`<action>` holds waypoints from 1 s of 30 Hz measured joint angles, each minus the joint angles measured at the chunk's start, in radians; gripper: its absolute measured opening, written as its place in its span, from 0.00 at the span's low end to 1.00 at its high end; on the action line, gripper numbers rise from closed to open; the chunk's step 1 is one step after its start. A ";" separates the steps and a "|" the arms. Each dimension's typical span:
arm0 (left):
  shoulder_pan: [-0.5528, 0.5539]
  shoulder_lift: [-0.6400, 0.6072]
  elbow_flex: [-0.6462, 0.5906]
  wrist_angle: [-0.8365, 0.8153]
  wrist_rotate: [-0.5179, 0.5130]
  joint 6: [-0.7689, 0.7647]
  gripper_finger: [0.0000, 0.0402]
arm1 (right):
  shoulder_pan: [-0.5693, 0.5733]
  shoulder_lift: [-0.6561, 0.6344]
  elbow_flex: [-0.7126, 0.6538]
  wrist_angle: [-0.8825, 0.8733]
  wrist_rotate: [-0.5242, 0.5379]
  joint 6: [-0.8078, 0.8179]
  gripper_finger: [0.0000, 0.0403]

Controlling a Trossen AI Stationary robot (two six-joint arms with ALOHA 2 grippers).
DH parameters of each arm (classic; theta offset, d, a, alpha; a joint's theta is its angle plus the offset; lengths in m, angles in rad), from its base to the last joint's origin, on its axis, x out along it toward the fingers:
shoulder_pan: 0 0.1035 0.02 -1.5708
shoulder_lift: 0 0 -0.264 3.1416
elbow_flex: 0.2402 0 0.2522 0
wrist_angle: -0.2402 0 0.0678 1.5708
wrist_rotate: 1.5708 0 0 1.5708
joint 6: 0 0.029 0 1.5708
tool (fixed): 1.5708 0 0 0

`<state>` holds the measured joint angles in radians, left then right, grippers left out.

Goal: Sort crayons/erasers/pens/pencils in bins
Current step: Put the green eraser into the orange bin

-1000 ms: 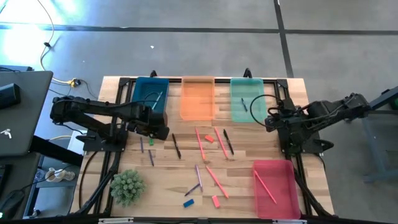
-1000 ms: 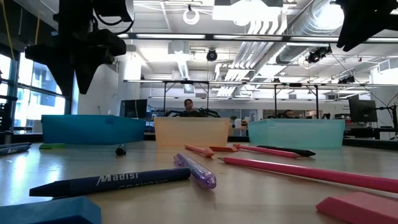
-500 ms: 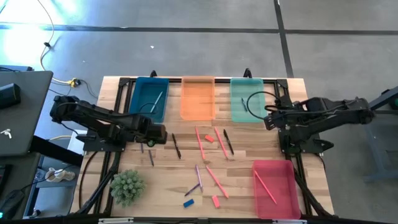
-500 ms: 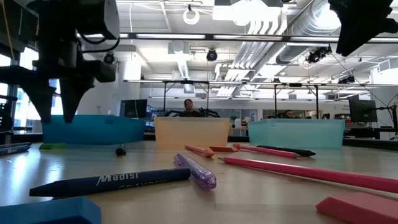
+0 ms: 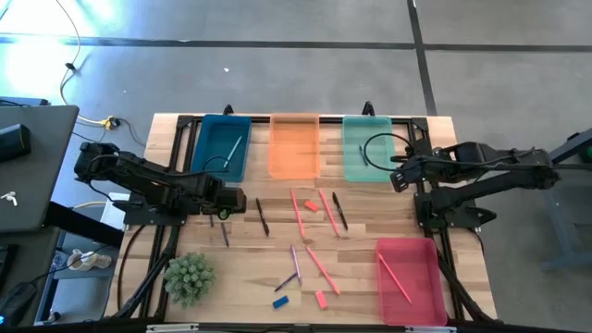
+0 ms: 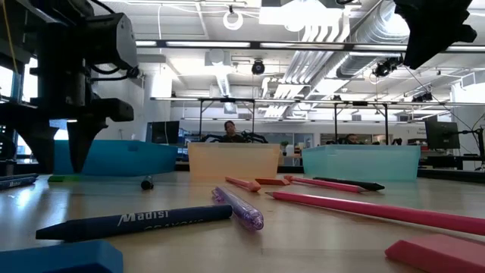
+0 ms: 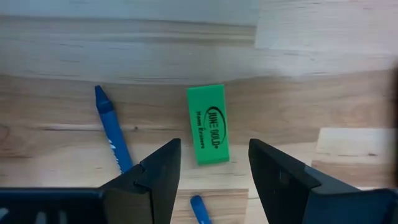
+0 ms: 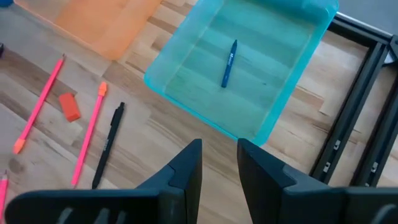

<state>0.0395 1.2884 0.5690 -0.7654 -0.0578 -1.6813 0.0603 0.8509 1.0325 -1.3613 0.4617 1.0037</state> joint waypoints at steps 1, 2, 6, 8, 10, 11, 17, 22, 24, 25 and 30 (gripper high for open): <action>0.000 0.000 -0.001 -0.001 0.000 0.000 0.44 | -0.004 0.000 0.000 0.000 -0.004 -0.002 0.23; 0.000 0.000 -0.002 -0.001 -0.001 0.002 0.44 | -0.008 0.000 0.000 0.000 -0.005 -0.003 0.23; 0.000 0.001 -0.002 0.002 -0.021 0.007 0.44 | -0.015 0.000 0.000 0.000 -0.008 -0.003 0.23; 0.000 0.002 -0.002 -0.002 -0.032 0.008 0.44 | -0.015 0.000 0.000 0.000 -0.008 -0.003 0.23; 0.001 0.007 -0.002 -0.005 -0.037 0.008 0.44 | -0.015 0.000 0.000 0.000 -0.009 -0.003 0.23; 0.002 0.016 -0.002 -0.005 -0.037 0.008 0.44 | -0.015 0.000 0.000 0.000 -0.009 -0.003 0.23; 0.024 0.081 0.003 0.010 -0.017 0.058 0.44 | -0.015 0.000 0.000 0.000 -0.009 -0.003 0.23; 0.033 0.101 0.004 0.011 -0.006 0.077 0.44 | -0.015 0.000 0.000 0.017 -0.008 -0.003 0.23; 0.033 0.101 0.003 0.012 -0.006 0.076 0.43 | -0.015 0.000 0.000 0.021 -0.006 -0.003 0.23; 0.033 0.101 0.003 0.012 -0.006 0.077 0.42 | -0.015 0.000 0.000 0.021 -0.006 -0.003 0.23; 0.033 0.101 0.003 0.018 -0.006 0.094 0.34 | -0.015 0.000 0.000 0.021 0.001 -0.003 0.23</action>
<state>0.0727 1.3895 0.5716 -0.7472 -0.0639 -1.5876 0.0455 0.8510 1.0321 -1.3402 0.4630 1.0008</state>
